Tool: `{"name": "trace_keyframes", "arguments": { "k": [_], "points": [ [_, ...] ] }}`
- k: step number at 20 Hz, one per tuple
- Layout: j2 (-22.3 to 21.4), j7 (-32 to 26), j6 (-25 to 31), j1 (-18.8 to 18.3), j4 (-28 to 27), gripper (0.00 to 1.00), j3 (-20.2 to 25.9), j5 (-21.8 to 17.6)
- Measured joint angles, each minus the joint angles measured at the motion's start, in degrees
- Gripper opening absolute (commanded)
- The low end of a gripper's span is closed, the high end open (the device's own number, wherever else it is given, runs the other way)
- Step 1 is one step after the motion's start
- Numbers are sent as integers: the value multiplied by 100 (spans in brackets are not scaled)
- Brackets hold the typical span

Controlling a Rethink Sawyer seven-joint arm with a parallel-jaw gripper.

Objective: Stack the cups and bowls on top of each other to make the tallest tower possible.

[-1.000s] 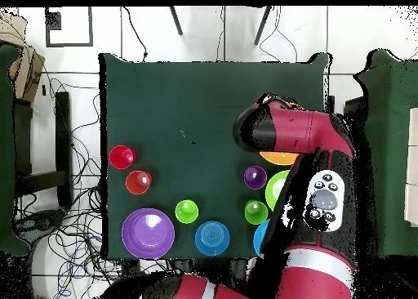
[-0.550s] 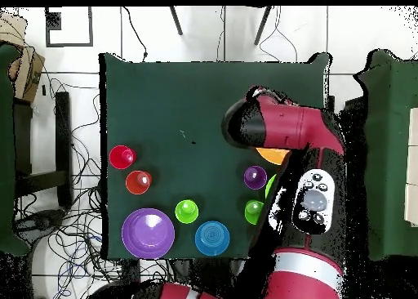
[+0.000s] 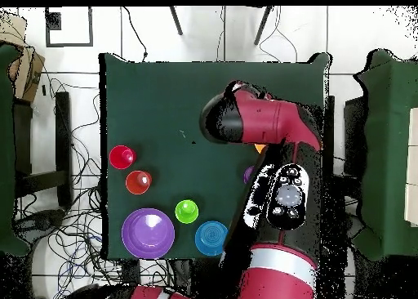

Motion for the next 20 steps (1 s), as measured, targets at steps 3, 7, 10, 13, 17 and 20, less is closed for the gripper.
{"name": "trace_keyframes", "arguments": {
  "k": [3, 7, 10, 13, 17, 20],
  "points": [
    [14, 0, 0, 64, -2, 100, -18, 101],
    [85, 0, 0, 79, -41, 100, -90, 195],
    [191, 0, 0, 79, -81, 100, -172, 247],
    [348, 0, 0, 80, -148, 100, -257, 271],
    [542, 0, -1, 63, -246, 100, -306, 272],
    [682, 0, 0, 58, -305, 100, -345, 272]
  ]
}}
